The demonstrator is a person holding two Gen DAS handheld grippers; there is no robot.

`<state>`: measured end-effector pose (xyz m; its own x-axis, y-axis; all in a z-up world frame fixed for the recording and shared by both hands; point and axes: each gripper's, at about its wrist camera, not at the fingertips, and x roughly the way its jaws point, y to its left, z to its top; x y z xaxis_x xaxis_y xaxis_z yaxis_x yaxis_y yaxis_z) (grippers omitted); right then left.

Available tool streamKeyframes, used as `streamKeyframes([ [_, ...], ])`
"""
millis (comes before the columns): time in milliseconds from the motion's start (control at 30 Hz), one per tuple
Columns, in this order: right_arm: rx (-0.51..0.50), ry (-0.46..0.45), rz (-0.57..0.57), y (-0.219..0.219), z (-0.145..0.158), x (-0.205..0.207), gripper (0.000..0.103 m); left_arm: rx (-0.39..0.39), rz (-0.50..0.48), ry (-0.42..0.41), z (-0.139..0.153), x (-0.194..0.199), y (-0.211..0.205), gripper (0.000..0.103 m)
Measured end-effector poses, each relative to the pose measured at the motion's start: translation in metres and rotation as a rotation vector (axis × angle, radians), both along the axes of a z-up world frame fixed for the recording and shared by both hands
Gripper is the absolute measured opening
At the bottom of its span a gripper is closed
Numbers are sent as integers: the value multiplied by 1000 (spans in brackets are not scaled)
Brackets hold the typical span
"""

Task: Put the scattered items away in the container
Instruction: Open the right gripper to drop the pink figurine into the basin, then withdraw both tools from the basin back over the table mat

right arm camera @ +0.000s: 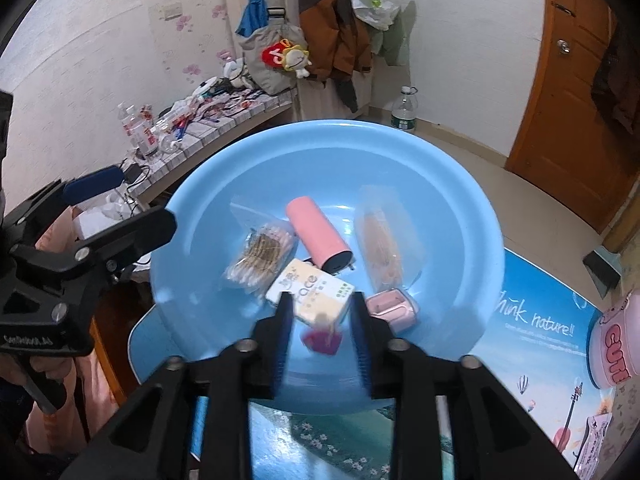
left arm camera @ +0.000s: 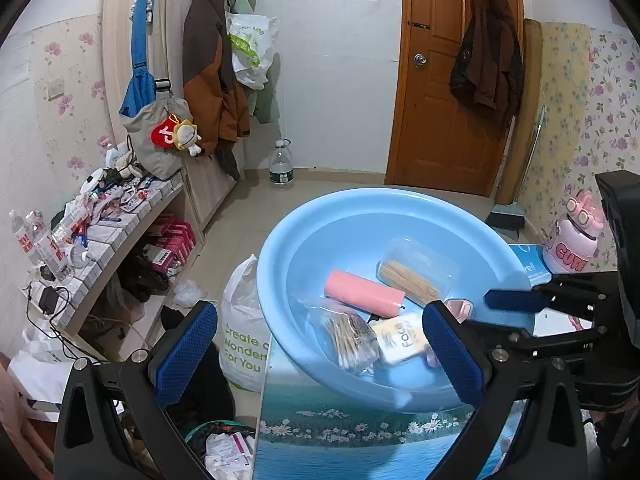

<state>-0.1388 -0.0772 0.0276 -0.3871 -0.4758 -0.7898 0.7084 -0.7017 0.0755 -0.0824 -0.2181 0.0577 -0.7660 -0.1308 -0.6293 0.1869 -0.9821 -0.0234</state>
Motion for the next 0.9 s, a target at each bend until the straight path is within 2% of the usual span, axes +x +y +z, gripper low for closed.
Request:
streamKeyframes([
  [33,-1,-1,-7,1,0,-1,59,1,-1,0,-1,1,1,103],
  [100,-4,4,-19,4,1,-2,73,1,-1,-1,-1,0,1,103],
  [500,-26,42,-50,17,14,7,74,10,-1,6,2,6,4,103],
  [733,-49,93,-102,49,31,22,81,13,-20,15,6,18,16,103],
  [900,-102,122,-165,80,45,31,86,11,-33,25,12,25,26,103],
])
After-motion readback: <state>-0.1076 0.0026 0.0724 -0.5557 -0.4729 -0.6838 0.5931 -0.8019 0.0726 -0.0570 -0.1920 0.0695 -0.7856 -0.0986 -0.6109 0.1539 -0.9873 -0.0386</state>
